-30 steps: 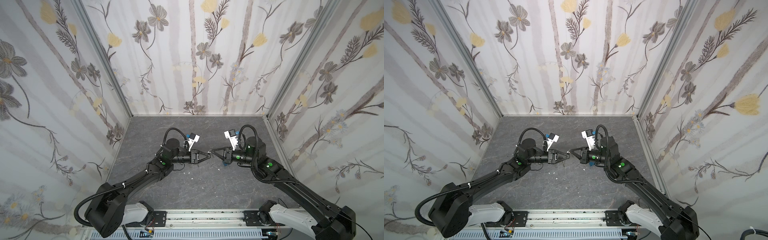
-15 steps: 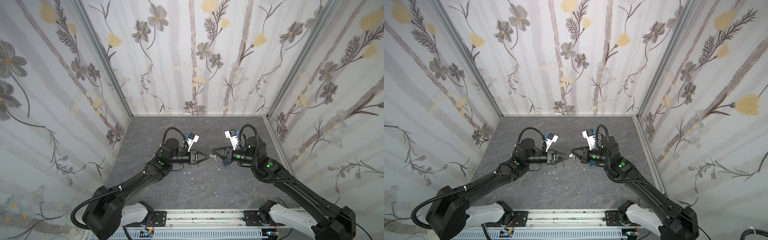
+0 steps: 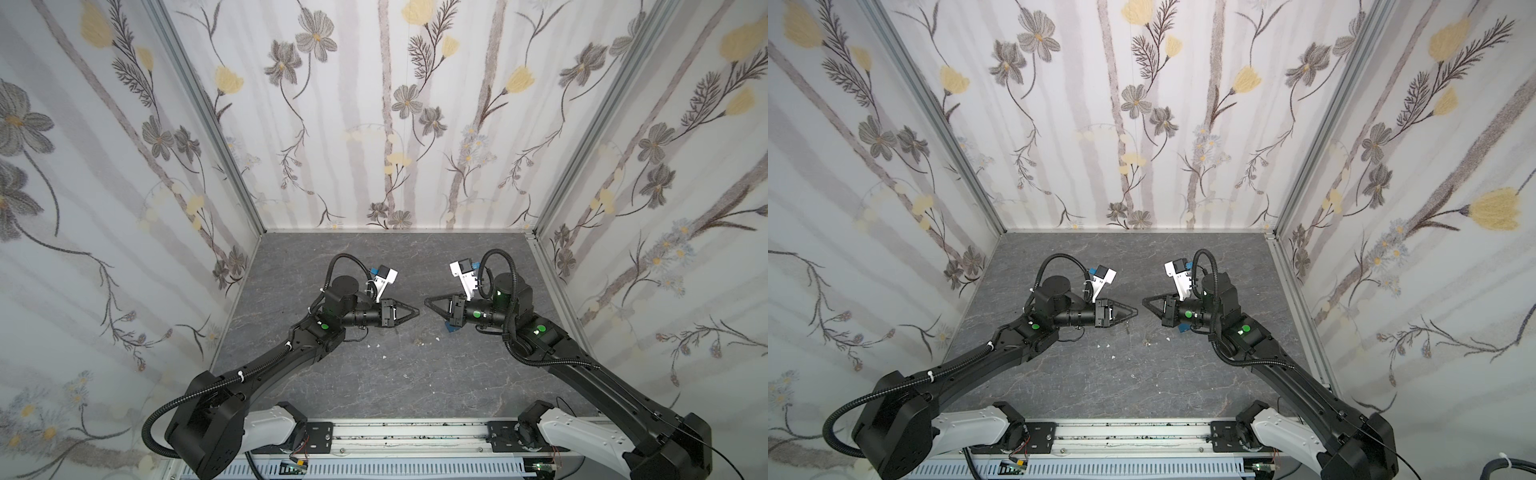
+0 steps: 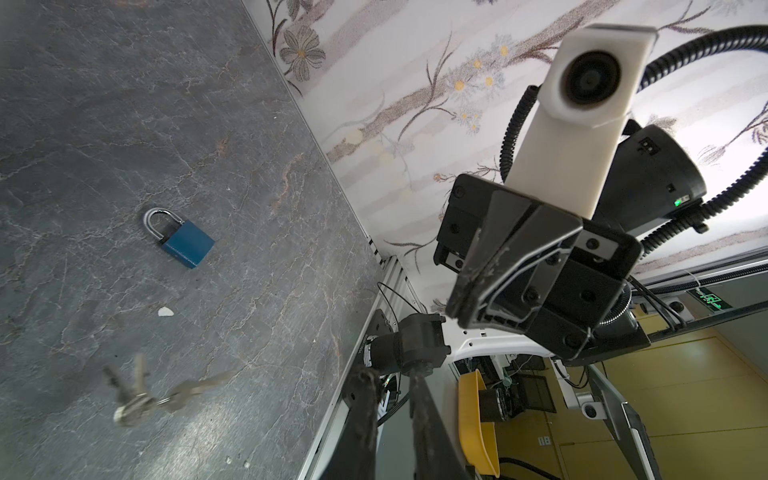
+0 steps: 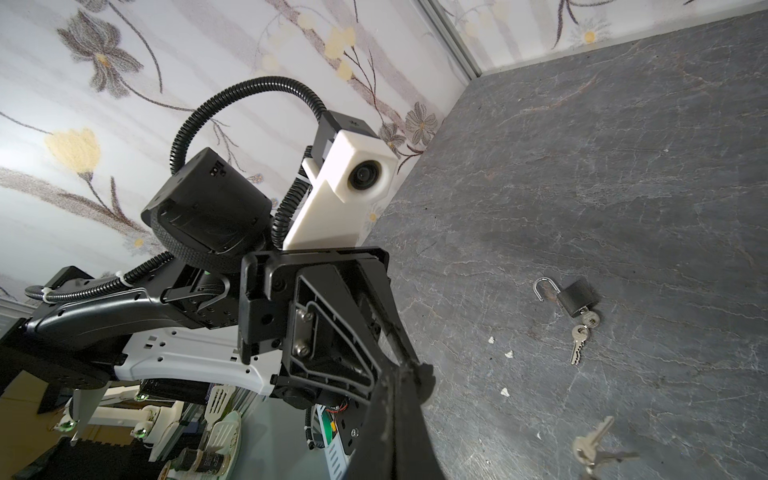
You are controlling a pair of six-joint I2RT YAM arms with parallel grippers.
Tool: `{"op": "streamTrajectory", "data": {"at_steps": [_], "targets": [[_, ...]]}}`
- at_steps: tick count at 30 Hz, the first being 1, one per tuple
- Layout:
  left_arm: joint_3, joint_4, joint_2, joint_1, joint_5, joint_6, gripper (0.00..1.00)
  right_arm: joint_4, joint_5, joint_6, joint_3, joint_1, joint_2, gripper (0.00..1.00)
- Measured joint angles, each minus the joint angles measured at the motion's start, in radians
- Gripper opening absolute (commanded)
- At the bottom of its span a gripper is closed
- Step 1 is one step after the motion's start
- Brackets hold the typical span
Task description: Unlock with the key
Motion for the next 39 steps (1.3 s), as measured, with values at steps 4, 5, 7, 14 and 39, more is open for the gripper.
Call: {"op": "streamTrajectory", "data": {"at_steps": [4, 5, 7, 14, 39], "targets": [[0.001, -0.01, 0.0, 0.0, -0.001, 0.011, 0.0, 0.002, 0.007, 0.0, -0.013, -0.004, -0.014, 0.0], [0.003, -0.021, 0.0, 0.0, -0.003, 0.015, 0.06, 0.001, 0.01, -0.001, -0.018, -0.006, -0.017, 0.0], [0.01, -0.043, 0.0, 0.0, -0.02, 0.028, 0.25, 0.001, 0.028, -0.001, -0.031, -0.011, -0.019, 0.06], [0.026, -0.181, -0.002, 0.002, -0.092, 0.085, 0.47, -0.051, 0.145, -0.021, -0.076, -0.014, 0.002, 0.3], [-0.048, -0.462, -0.048, 0.034, -0.344, 0.151, 0.54, -0.278, 0.415, 0.101, -0.09, 0.201, 0.435, 0.41]]}}
